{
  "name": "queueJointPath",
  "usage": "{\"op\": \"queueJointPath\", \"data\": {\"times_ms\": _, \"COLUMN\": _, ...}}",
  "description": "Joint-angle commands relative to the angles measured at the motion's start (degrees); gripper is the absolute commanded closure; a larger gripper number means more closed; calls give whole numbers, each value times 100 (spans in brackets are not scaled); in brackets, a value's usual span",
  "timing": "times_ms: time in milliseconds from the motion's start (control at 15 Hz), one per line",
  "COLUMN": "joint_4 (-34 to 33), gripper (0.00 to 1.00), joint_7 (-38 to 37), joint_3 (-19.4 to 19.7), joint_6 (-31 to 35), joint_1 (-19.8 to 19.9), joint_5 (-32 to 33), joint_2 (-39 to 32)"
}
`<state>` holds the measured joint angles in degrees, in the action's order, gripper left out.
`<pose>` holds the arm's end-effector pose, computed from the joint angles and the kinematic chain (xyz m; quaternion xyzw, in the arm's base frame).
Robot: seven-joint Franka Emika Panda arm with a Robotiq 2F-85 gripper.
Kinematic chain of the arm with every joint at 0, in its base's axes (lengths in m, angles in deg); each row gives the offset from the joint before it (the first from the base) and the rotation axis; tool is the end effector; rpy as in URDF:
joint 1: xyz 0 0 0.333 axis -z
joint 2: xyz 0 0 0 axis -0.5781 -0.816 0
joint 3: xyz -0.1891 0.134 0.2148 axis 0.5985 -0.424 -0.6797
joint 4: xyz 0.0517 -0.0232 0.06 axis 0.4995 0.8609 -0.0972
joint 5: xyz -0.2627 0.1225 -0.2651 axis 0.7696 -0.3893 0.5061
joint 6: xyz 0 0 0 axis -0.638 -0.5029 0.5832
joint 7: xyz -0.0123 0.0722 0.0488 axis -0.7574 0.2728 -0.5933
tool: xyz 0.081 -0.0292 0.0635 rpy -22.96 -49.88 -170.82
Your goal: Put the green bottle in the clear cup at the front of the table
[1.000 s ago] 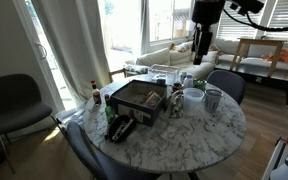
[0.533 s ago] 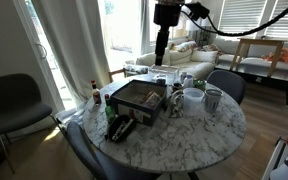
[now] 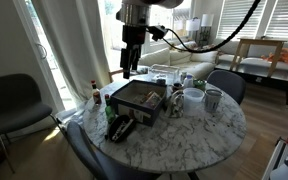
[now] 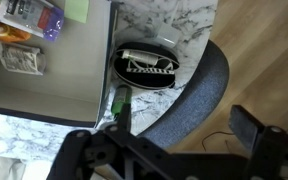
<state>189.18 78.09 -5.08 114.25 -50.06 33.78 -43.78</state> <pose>0.4925 0.2598 0.4951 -0.9361 -0.3397 -0.0887 0.0223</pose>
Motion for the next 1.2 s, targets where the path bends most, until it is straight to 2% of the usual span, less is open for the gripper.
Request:
{"op": "queueJointPath", "data": {"times_ms": 0, "joint_4": -89, "gripper": 0, "joint_7": -6, "joint_3": -45, "joint_6": -12, "joint_1": 21, "joint_5": 2, "joint_2": -91}}
{"op": "queueJointPath", "data": {"times_ms": 467, "joint_4": -180, "gripper": 0, "joint_7": -7, "joint_3": -56, "joint_6": -13, "joint_1": 19, "joint_5": 3, "joint_2": -152}}
{"op": "queueJointPath", "data": {"times_ms": 933, "joint_4": -1033, "gripper": 0, "joint_7": 152, "joint_3": -7, "joint_6": 544, "joint_1": 171, "joint_5": -252, "joint_2": -1438}}
{"op": "queueJointPath", "data": {"times_ms": 1133, "joint_4": -1564, "gripper": 0, "joint_7": -45, "joint_3": -5, "joint_6": 599, "joint_1": 174, "joint_5": -85, "joint_2": -2111}}
